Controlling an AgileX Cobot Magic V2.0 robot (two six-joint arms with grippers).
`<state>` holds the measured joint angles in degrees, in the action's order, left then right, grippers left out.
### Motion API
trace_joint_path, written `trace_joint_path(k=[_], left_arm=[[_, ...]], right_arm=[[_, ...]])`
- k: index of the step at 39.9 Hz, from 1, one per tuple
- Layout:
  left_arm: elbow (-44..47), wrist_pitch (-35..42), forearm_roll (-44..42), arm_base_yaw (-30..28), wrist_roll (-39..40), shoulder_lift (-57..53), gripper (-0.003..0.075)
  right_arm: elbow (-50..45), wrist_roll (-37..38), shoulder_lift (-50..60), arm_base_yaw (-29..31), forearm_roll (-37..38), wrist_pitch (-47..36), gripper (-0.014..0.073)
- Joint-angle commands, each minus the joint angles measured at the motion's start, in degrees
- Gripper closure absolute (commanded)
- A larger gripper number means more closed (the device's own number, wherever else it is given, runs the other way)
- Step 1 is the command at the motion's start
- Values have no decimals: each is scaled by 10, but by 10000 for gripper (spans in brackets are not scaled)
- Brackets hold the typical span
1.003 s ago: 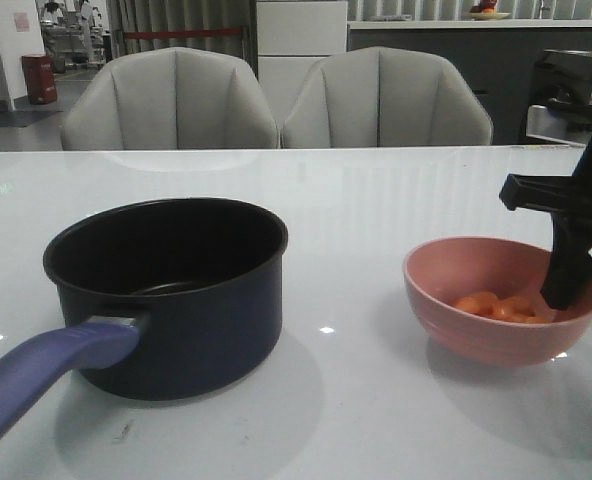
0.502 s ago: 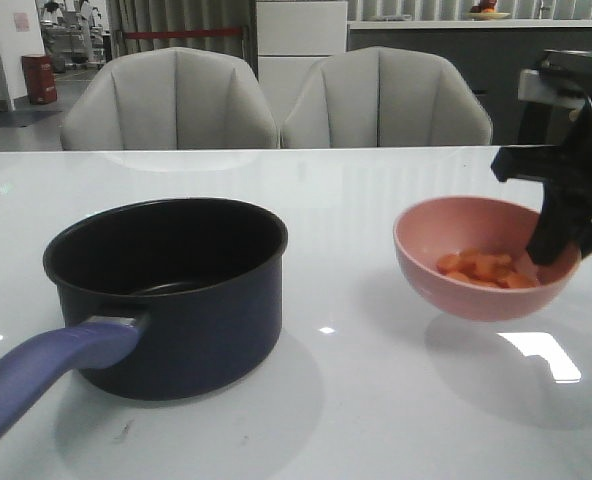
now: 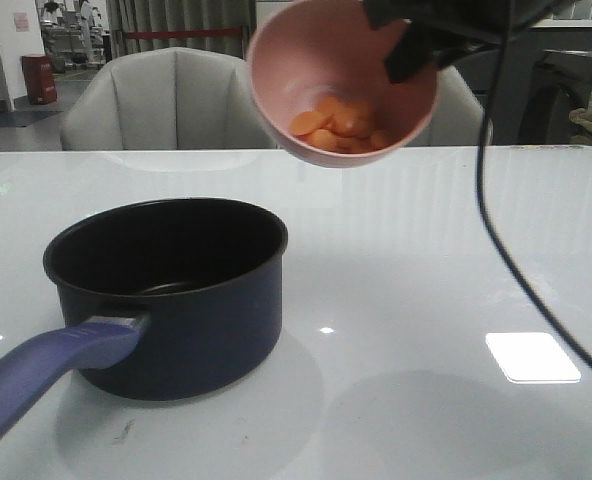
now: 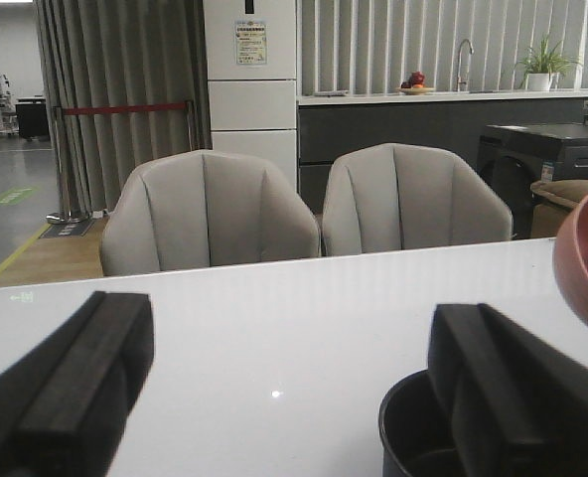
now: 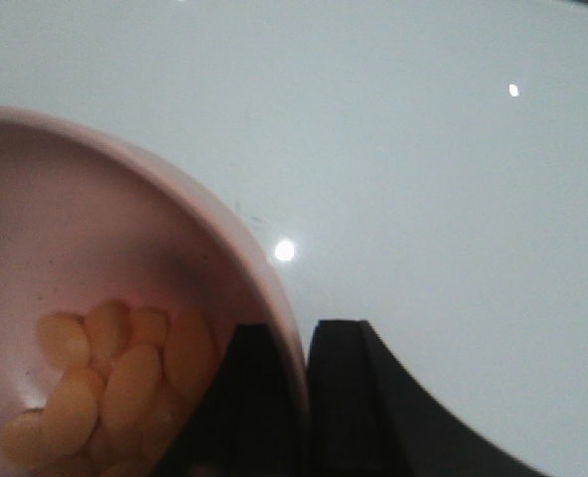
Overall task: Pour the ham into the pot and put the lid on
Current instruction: 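Lift the pink bowl and carry it over the saucepan with the right gripper, then tilt the pink bowl with the right gripper to pour ham into the saucepan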
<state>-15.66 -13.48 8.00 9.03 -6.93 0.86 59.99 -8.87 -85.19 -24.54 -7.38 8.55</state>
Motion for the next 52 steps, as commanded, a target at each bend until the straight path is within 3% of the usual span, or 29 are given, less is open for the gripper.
trace_joint_path(k=[1,7,20,34,42,52], left_arm=[[-15,47,2,4,1,7,115],[-15,47,2,4,1,7,115],[-15,47,2,4,1,7,115],[-15,47,2,4,1,7,115],[-15,47,2,4,1,7,115],[-15,47,2,4,1,7,115]], right_arm=[[19,-4,10,-40,30,-126,455],[19,-11,-20,-77,32,-225,455],[16,-147,-102,-127,37,-439,455],[-45,-187,-130,-130,74,-761,455],[-55,-214,-158,-130,150,-826,455],[-55,-320,-197,-130,154,-831,455]])
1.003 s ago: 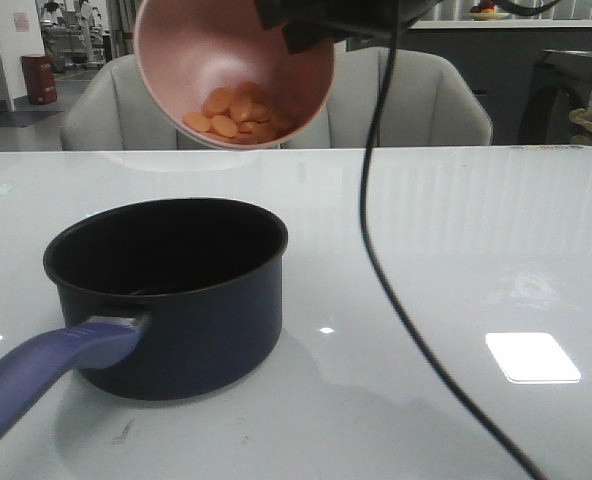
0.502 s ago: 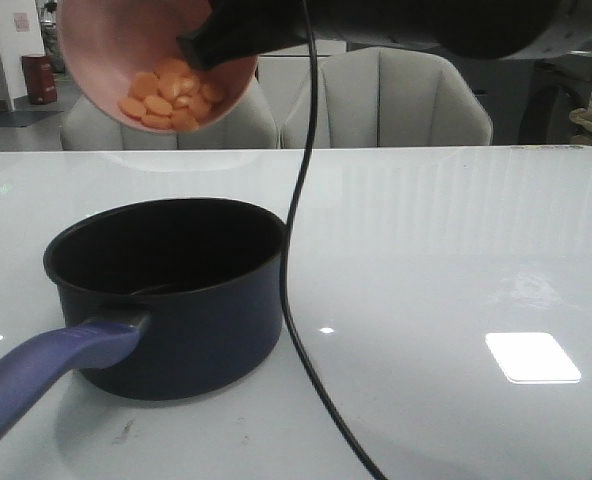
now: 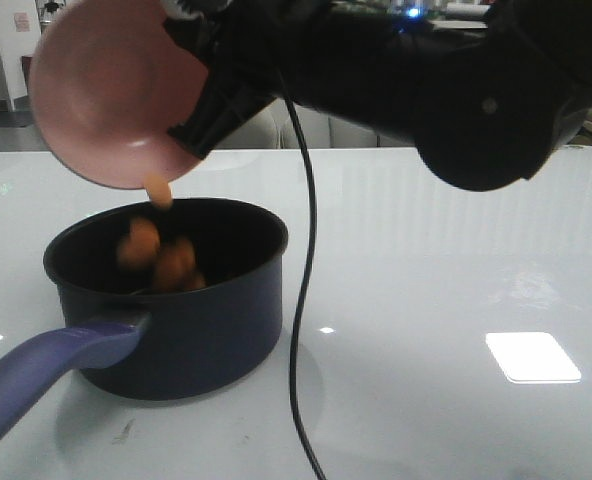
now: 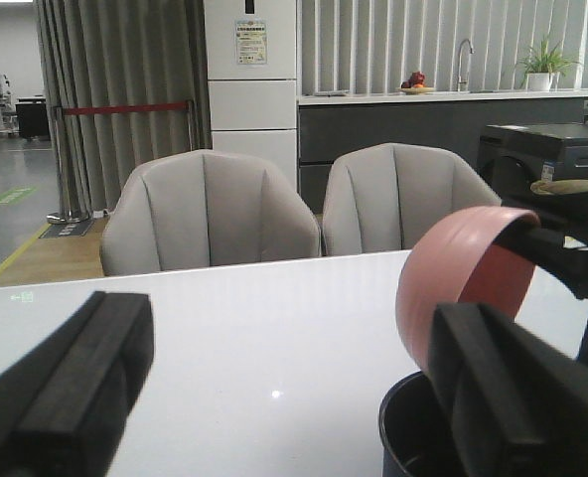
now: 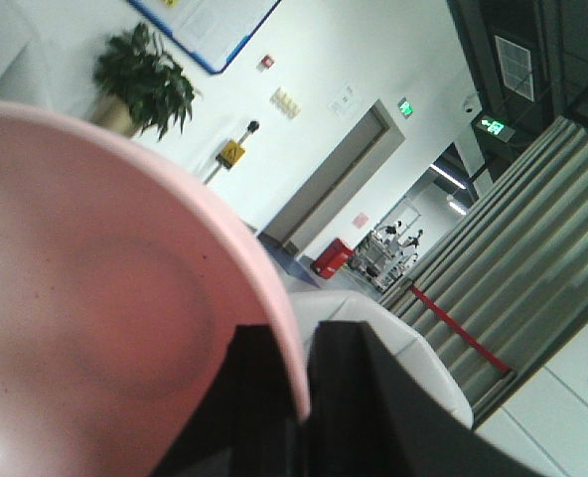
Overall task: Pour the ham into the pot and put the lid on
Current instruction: 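Tilt the pink bowl with the right gripper to pour ham into the saucepan, then carry the empty bowl back and set it down with the right gripper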
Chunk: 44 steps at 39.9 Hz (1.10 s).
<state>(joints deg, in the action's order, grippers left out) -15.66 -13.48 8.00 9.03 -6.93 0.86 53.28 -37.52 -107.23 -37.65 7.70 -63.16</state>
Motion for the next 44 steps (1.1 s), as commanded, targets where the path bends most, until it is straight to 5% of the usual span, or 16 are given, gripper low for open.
trace_joint_path(k=[1,8,14,20,31,44], left_arm=[[-15,47,2,4,1,7,115],[-15,47,2,4,1,7,115],[-15,47,2,4,1,7,115],[-15,47,2,4,1,7,115],[-15,46,2,4,1,7,115],[-15,46,2,4,1,7,115]], right_arm=[[12,-38,23,1,3,-114,455],[13,-14,23,1,-19,-112,455],[12,143,32,1,-140,-59,455],[12,200,67,1,-222,67,455],[16,199,164,4,-243,329,455],[89,197,231,106,-260,707,455]])
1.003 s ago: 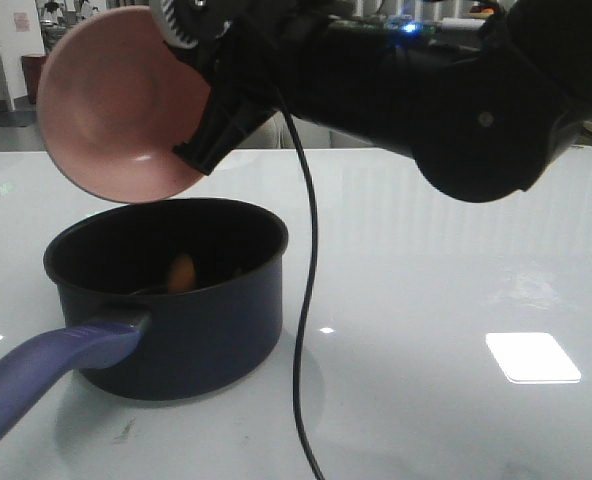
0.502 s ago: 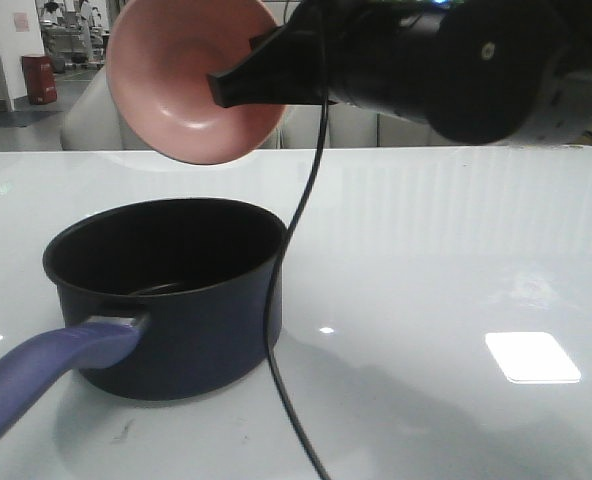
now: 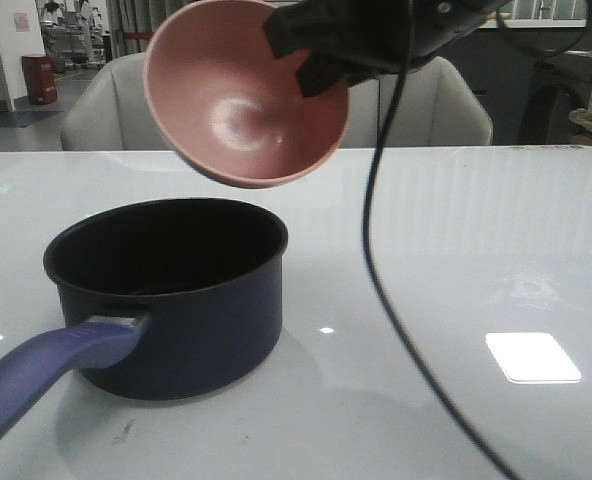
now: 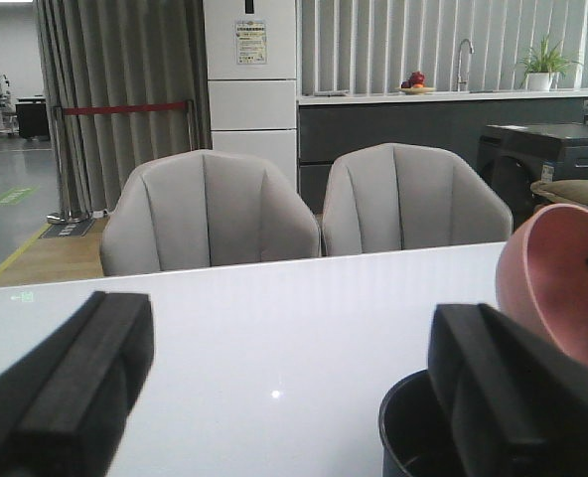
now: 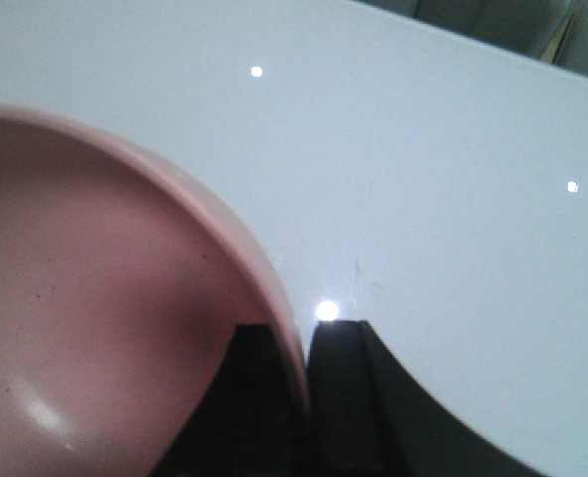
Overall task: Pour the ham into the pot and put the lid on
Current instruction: 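Carry the empty bowl back and set it down with the right gripper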
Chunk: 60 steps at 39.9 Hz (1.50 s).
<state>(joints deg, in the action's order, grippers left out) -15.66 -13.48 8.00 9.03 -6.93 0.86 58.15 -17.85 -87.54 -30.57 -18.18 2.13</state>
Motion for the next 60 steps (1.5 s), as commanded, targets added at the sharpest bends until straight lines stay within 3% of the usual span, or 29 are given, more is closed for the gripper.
trace_joint_path(k=[1,7,23,38,42,52,60], left_arm=[[-15,46,2,4,1,7,115],[-15,46,2,4,1,7,115],[-15,46,2,4,1,7,115],[-15,46,2,4,1,7,115],[-15,45,2,4,1,7,115],[-15,45,2,4,1,7,115],[-15,45,2,4,1,7,115]], right_arm=[[49,1,34,50,-1,84,455],[71,1,34,123,2,196,455],[71,36,-2,239,45,339,455],[71,48,-101,295,45,362,445],[71,48,-118,303,45,360,390],[90,48,-125,306,46,364,142],[116,21,-72,299,46,405,139]])
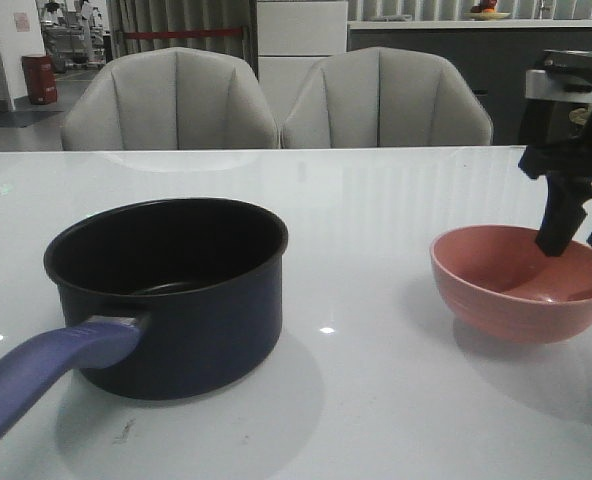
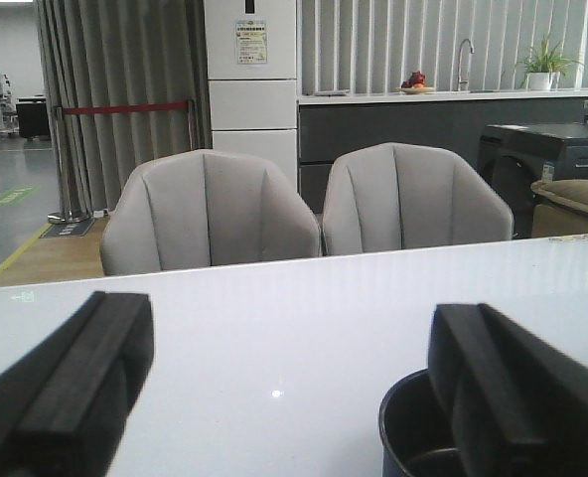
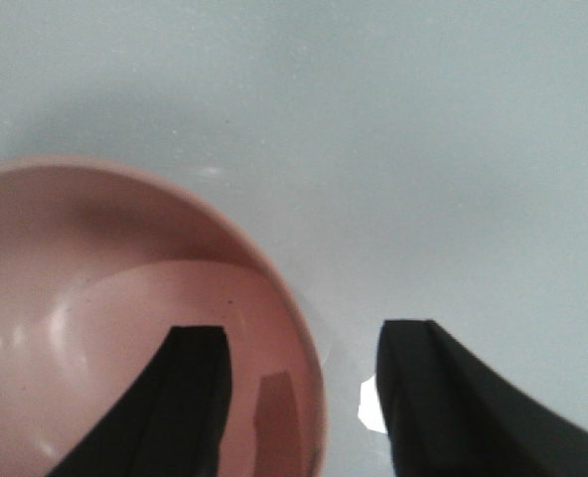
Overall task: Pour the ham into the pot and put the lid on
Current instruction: 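Carry the empty bowl back and set it down with the right gripper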
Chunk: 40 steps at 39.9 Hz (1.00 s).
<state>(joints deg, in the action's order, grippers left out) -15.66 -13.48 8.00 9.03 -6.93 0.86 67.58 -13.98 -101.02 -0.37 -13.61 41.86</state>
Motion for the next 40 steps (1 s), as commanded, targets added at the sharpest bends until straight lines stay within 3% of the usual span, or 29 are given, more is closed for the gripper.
trace_joint_path(k=[1,8,25,40], left_arm=[[-15,45,2,4,1,7,115],[-15,44,2,4,1,7,115],[-15,43,2,4,1,7,115],[-14,41,2,4,1,7,115]], right_arm=[[21,-26,77,-5,0,8,139],[-8,-33,189,-37,0,-37,139],[-264,-36,538,-127,-13,-316,139],[-457,-35,805,-129,-84,-356,139]])
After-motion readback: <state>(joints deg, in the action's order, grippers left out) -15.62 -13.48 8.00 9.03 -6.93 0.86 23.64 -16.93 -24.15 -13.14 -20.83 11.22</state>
